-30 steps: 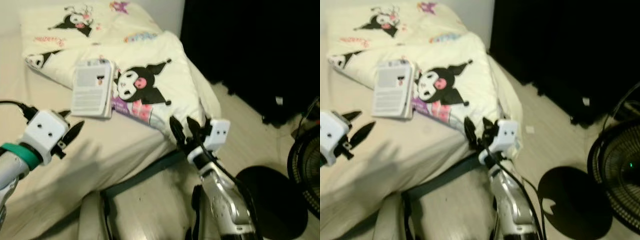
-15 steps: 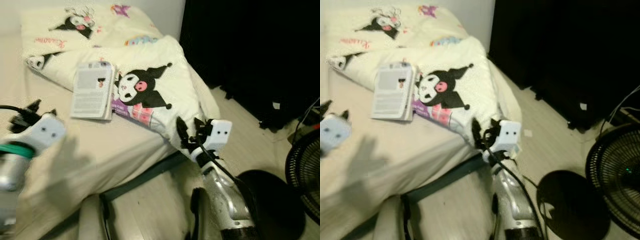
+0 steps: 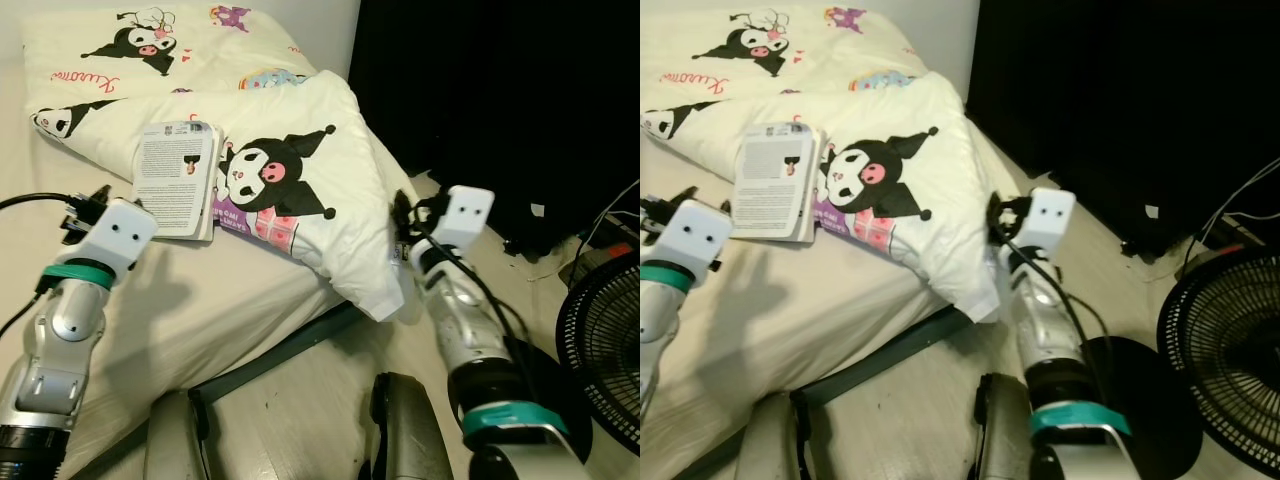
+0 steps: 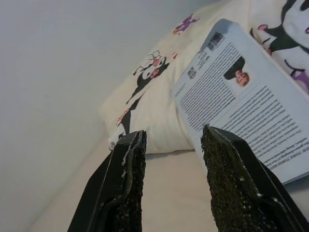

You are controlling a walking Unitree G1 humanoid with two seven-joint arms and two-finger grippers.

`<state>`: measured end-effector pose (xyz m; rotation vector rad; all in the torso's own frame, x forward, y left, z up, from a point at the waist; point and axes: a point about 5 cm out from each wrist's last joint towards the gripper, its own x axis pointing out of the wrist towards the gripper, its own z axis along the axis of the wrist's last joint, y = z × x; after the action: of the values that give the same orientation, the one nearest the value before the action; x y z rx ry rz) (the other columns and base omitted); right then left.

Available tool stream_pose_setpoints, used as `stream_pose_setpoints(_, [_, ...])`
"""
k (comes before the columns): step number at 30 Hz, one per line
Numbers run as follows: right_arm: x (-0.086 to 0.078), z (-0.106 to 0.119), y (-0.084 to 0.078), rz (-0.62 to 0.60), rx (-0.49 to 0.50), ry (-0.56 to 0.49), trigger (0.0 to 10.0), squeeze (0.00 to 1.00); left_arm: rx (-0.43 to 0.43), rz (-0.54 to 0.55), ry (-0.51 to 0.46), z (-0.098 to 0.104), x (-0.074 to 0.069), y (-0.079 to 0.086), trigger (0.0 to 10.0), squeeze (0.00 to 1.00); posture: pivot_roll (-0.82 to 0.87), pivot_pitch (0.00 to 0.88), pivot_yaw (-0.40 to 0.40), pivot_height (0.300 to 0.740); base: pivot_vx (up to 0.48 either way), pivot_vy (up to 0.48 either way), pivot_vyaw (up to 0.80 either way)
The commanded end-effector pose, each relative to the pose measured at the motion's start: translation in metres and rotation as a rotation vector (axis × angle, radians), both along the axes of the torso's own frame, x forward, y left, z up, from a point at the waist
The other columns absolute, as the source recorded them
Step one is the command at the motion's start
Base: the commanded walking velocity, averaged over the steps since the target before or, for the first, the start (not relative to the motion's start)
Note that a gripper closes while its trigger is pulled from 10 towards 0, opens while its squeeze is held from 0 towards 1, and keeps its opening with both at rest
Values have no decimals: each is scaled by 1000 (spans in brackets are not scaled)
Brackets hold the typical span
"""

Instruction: Clean up the room

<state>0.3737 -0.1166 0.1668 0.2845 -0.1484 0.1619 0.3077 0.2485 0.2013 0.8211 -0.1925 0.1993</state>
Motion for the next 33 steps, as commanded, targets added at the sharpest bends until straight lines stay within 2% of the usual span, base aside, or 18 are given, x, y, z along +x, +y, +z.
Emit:
stream_pose_setpoints(1, [-5,7,41,235,100,-19,10000,0,51,63,67,-16,-1,12,10000,0,158,128,-7,465,0,0,0])
stream_pose_setpoints(2, [-12,14,66,373,167,-36,10000,0,69,76,74,-18,-1,16,10000,0,159,134,-10,465,0,0,0])
stream_pose_setpoints(4, [-12,14,66,373,167,-36,10000,0,69,76,74,-18,-1,16,10000,0,159,134,-10,465,0,0,0])
stream_pose_setpoints(5, [-19,20,86,489,222,-50,10000,0,80,85,77,-19,-2,18,10000,0,164,142,-15,465,0,0,0])
stream_pose_setpoints(7, [-25,21,101,570,260,-43,10000,0,91,97,67,-18,-4,21,10000,0,170,150,-22,465,0,0,0])
stream_pose_setpoints(12, [-29,17,115,620,287,-10,10000,0,103,134,43,-14,-8,27,10000,0,178,159,-31,465,0,0,0])
stream_pose_setpoints(15, [-38,-6,143,705,319,107,10000,0,149,277,-32,1,-25,50,10000,0,243,198,-84,465,0,0,0])
stream_pose_setpoints(19, [-43,-21,158,722,289,182,10000,4,181,353,-51,8,-41,65,10000,0,294,220,-117,465,0,0,0])
stream_pose_setpoints(20, [-42,-22,158,700,262,186,10000,349,173,321,-35,6,-49,63,10000,0,308,225,-126,465,0,0,0])
stream_pose_setpoints(22, [-41,-22,156,687,247,183,10000,349,167,292,-23,4,-54,61,10000,0,308,225,-126,465,0,0,0])
stream_pose_setpoints(23, [-39,-19,151,666,215,152,10000,255,74,221,-5,-1,-58,51,10000,0,325,224,-133,465,0,0,0])
stream_pose_setpoints(24, [-37,-15,142,646,189,107,10000,20,-71,168,-3,-7,-60,37,10000,0,329,209,-129,465,0,0,0])
stream_pose_setpoints(25, [-37,-15,142,646,189,107,10000,20,-71,168,-3,-7,-60,37,10000,0,329,209,-129,465,0,0,0])
stream_pose_setpoints(26, [-35,-11,131,625,170,65,10000,0,-202,112,-2,-12,-62,23,10000,0,329,195,-122,465,0,0,0])
stream_pose_setpoints(28, [-35,-11,131,625,170,65,10000,0,-202,112,-2,-12,-62,23,10000,0,329,195,-122,465,0,0,0])
stream_pose_setpoints(29, [-33,-7,113,575,173,25,10000,0,-365,37,-10,-15,-60,3,10000,0,319,167,-109,465,0,0,0])
stream_pose_setpoints(30, [-31,-2,81,477,199,-24,10000,0,-617,-57,-33,-12,-53,-23,10000,0,301,132,-88,465,0,0,0])
stream_pose_setpoints(33, [-32,-1,73,450,205,-34,10000,0,-678,-79,-37,-10,-50,-29,10000,0,297,126,-84,465,0,0,0])
